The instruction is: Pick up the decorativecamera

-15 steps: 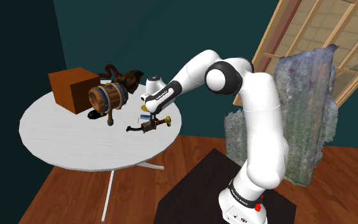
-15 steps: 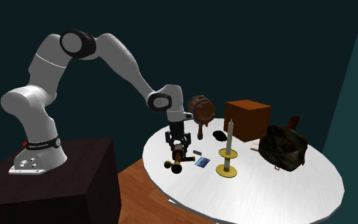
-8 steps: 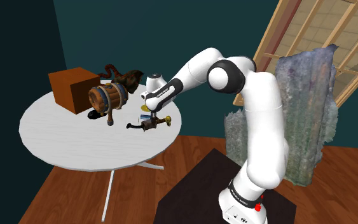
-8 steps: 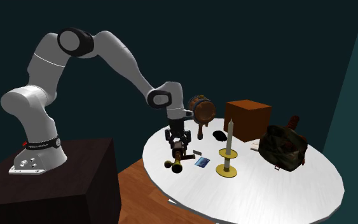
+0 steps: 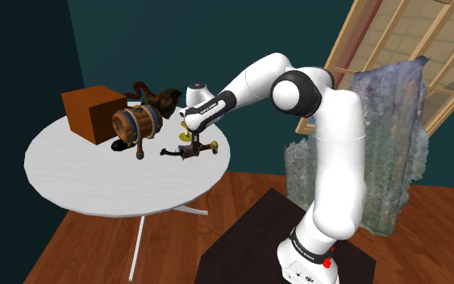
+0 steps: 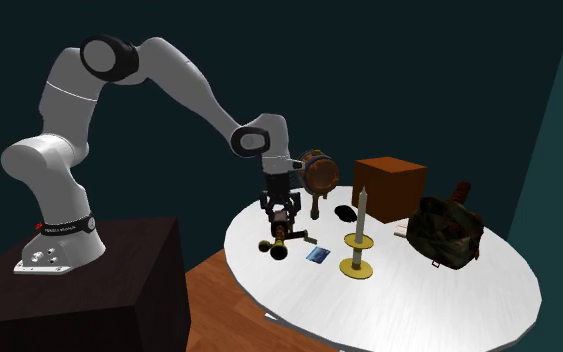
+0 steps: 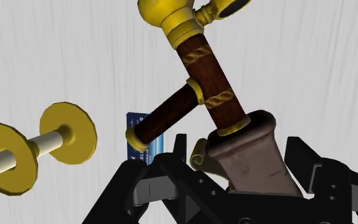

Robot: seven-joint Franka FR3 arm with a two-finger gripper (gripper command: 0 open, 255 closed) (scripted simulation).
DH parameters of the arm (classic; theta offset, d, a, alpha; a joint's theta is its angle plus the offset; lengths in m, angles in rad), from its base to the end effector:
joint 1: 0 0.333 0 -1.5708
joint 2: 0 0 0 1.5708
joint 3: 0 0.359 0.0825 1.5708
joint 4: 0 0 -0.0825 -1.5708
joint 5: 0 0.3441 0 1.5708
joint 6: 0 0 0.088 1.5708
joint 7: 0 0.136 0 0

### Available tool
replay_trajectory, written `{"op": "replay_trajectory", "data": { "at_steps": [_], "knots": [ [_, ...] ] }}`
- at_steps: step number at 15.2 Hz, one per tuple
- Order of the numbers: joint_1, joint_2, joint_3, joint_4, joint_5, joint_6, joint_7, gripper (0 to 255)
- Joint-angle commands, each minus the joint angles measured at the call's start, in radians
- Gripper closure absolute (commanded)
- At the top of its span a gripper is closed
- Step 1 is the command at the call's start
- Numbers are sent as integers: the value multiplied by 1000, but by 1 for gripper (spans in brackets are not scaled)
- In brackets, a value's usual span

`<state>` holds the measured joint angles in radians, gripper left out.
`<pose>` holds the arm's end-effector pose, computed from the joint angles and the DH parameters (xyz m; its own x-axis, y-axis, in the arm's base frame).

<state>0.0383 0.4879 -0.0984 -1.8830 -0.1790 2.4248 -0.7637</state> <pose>0.6346 -0.0369 0.2927 0.6637 0.7429 -0.0874 0.7460 -0.6487 0.1509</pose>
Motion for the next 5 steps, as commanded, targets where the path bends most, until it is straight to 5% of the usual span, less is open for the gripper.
{"op": "replay_trajectory", "data": {
  "at_steps": [1, 5],
  "knots": [
    [0, -19, 0, -1, 1, -18, -3, 255],
    [0, -38, 1, 2, 2, -40, -7, 255]
  ]
}}
